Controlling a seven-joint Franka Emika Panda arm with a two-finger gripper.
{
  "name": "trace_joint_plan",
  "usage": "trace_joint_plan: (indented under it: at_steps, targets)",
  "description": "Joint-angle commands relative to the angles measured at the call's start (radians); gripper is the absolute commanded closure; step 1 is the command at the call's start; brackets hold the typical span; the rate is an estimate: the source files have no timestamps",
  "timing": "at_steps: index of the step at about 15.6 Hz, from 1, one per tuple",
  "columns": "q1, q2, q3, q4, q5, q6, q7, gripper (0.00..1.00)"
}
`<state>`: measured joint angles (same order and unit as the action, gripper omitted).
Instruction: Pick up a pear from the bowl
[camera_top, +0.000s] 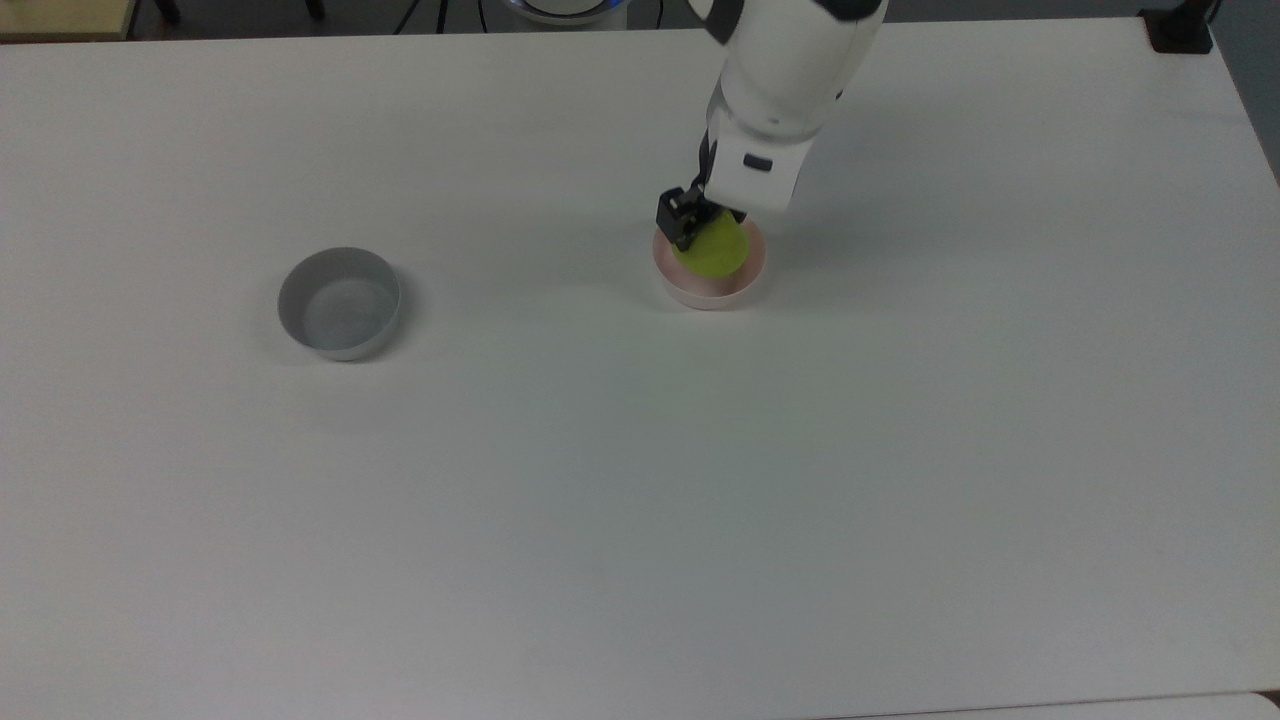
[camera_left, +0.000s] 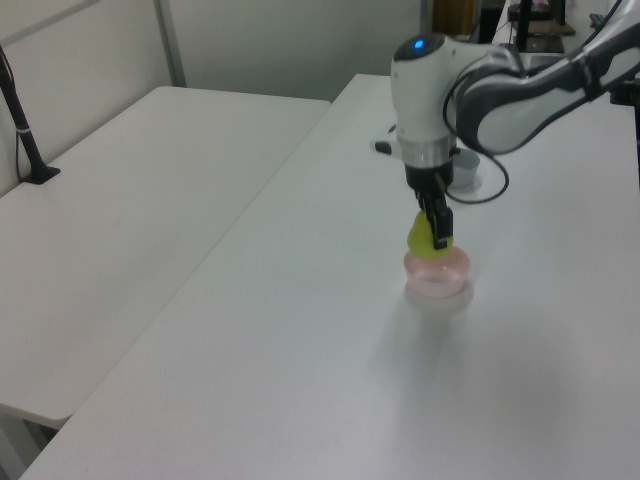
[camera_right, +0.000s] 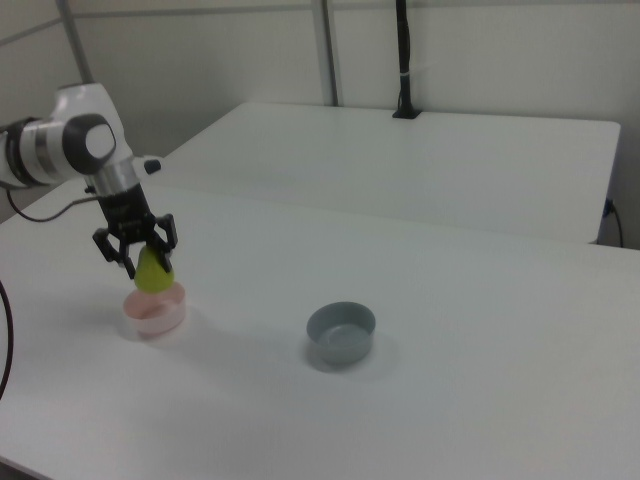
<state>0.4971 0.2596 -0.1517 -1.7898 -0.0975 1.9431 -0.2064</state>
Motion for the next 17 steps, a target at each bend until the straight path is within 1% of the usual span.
trace_joint_plan:
  at_steps: [1, 4, 7, 11, 13, 15, 17]
  targets:
    - [-0.015, -0.089, -0.003, 0.001, 0.004, -0.061, -0.033, 0.77]
    - [-0.041, -0.109, -0.005, 0.003, 0.005, -0.078, -0.051, 0.77]
    - [-0.141, -0.106, 0.01, 0.015, 0.007, -0.073, -0.083, 0.77]
    - [-0.276, -0.099, 0.011, 0.018, 0.004, -0.055, -0.14, 0.77]
    - [-0.328, -0.088, 0.011, 0.032, 0.004, -0.049, -0.175, 0.77]
    - [-0.345, -0.073, 0.009, 0.035, 0.004, -0.033, -0.183, 0.76]
    - [-0.344, -0.043, 0.009, 0.033, 0.004, 0.006, -0.171, 0.76]
